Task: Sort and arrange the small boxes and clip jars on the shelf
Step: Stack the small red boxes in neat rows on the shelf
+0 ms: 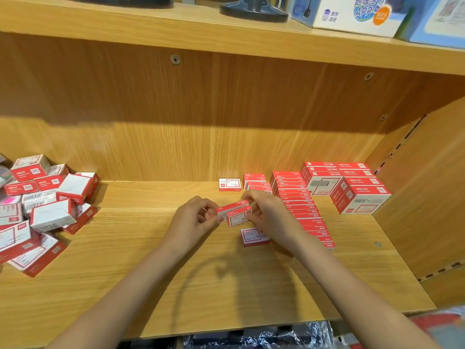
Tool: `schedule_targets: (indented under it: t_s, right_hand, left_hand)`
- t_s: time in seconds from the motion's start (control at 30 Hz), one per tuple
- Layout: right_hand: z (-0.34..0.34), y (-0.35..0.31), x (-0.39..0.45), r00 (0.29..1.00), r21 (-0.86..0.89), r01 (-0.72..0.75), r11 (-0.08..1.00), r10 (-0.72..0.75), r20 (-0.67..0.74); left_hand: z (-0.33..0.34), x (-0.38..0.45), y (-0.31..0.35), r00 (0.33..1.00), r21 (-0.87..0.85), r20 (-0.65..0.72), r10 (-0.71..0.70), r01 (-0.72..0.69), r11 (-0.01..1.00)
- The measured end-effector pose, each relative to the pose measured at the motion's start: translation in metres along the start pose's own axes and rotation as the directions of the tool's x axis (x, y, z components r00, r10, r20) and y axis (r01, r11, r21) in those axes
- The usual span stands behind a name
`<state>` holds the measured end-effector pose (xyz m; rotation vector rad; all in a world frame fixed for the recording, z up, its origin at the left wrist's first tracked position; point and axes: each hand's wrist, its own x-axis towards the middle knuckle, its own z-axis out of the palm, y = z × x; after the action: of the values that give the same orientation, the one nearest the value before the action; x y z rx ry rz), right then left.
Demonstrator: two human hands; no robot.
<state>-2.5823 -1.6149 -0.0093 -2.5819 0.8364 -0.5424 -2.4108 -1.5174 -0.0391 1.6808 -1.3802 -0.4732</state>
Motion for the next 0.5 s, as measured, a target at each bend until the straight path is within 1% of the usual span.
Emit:
schedule_targets:
  t_s: [0.07,0.13,0.2,0.27,0.33,0.4,0.43,0.47,0.5]
  right_hand:
    - [-0.006,0.003,0.000,1.000,-0.049,0.010,0.999,-0.010,-0.004]
    - [-0.012,0.009,0.002,0.999,-0.169,0.020,0.985,-0.028,-0.045]
    - [-0.017,0.015,0.006,0.997,-0.278,-0.029,0.960,0.009,-0.072]
    - [-0.017,0.020,0.009,0.996,-0.332,-0.055,0.942,0.030,-0.081]
    - [-0.014,0.022,0.011,0.995,-0.360,-0.066,0.930,0.034,-0.092]
    - [-0.015,0.020,0.012,0.986,-0.300,-0.085,0.950,0.036,-0.164]
    - [-0.019,0.017,0.010,0.977,-0.225,-0.096,0.970,0.049,-0.206]
    - [-0.026,0.014,0.007,0.974,-0.127,-0.103,0.987,0.074,-0.214]
    - [-0.034,0.012,0.001,0.981,-0.024,-0.106,0.994,0.100,-0.165]
  left_hand:
    - [-0.001,0.004,-0.002,0.999,0.036,-0.040,-0.002,0.003,0.999]
    - [-0.004,0.006,-0.006,0.996,0.035,-0.085,-0.021,0.024,0.999]
    - [-0.008,0.006,-0.009,0.992,0.011,-0.113,-0.054,0.056,0.998]
    - [-0.012,0.005,-0.010,0.991,-0.022,-0.100,-0.083,0.081,0.996]
    - [-0.015,0.002,-0.008,0.994,-0.061,-0.059,-0.093,0.089,0.994]
    - [-0.014,-0.002,-0.002,0.997,-0.102,0.008,-0.076,0.077,0.992]
    - [-0.013,-0.004,0.002,0.997,-0.114,0.042,-0.059,0.063,0.991]
    - [-0.010,-0.007,0.007,0.997,-0.124,0.070,-0.041,0.049,0.991]
    - [-0.008,-0.009,0.012,0.996,-0.136,0.089,-0.023,0.035,0.990]
